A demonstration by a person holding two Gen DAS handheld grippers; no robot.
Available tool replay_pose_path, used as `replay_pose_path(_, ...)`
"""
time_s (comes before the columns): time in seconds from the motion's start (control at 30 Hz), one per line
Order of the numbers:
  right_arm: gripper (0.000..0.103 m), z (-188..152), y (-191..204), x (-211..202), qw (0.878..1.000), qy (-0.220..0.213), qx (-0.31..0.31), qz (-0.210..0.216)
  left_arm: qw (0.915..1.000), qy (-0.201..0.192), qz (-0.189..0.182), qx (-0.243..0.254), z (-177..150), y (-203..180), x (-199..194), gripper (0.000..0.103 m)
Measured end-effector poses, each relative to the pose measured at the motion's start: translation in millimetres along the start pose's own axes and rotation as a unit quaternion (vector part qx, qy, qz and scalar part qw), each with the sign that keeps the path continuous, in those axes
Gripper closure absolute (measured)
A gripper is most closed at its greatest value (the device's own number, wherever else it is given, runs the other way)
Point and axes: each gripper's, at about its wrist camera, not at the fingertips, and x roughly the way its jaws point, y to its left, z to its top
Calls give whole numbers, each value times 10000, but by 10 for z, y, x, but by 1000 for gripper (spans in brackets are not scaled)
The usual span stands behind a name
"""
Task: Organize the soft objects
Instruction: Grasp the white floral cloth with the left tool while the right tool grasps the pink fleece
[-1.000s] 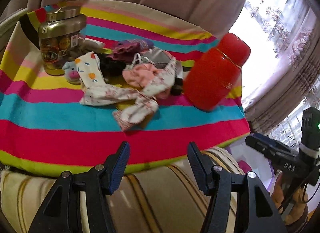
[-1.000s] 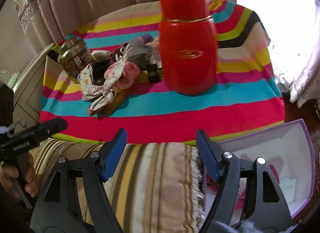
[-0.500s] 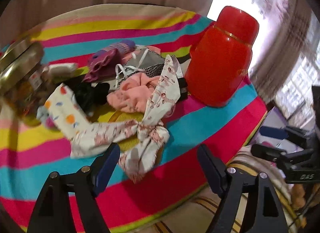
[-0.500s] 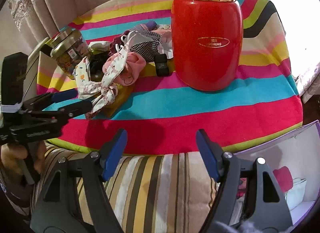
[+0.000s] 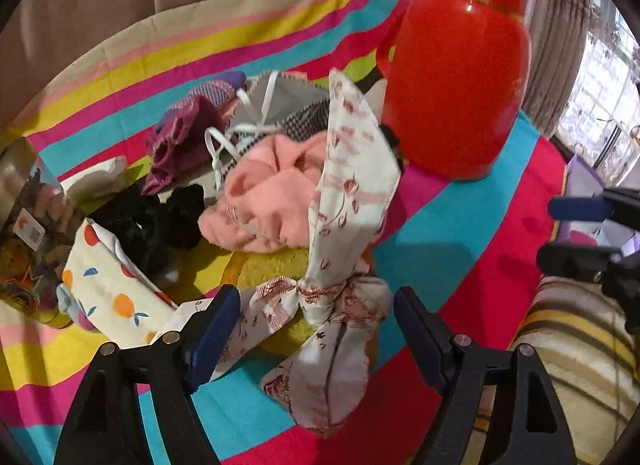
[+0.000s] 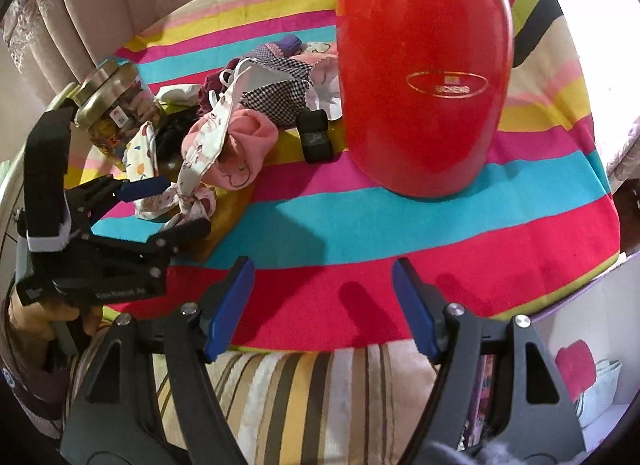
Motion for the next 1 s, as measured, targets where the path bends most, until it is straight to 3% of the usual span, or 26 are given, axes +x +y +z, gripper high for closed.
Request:
replay_pose_path(0.03, 29, 9, 10, 14, 10000, 2, -16, -8, 10000, -2, -75, -4, -9, 8, 8, 41)
replay_pose_path(0.1, 29, 40, 52, 57, 10000, 4, -73, -42, 9998, -2, -200, -33, -23, 20, 2, 55)
replay_pose_path(0.23, 29, 93, 125, 135, 9998, 1, -173, -140, 9994, -48, -343, -95, -59, 47, -21, 65)
replay_pose_path(0.4, 29, 160, 236, 196, 9993, -37, -332, -173, 9953, -241, -699, -622, -155, 246, -167, 68)
replay_pose_path(0.6, 29, 232, 377, 288, 9990, 4, -441, 42, 9886, -477, -816, -1171, -301, 438, -376, 70)
replay_pose_path(0.9, 23, 392, 649, 451, 9975, -14, -564, 428, 9749, -795, -521, -2014, -483, 721, -666, 72)
replay_pose_path(1.0, 20, 468, 792, 535, 9964, -57, -760, 381, 9694, -883, -437, -2248, -571, 771, -763, 72)
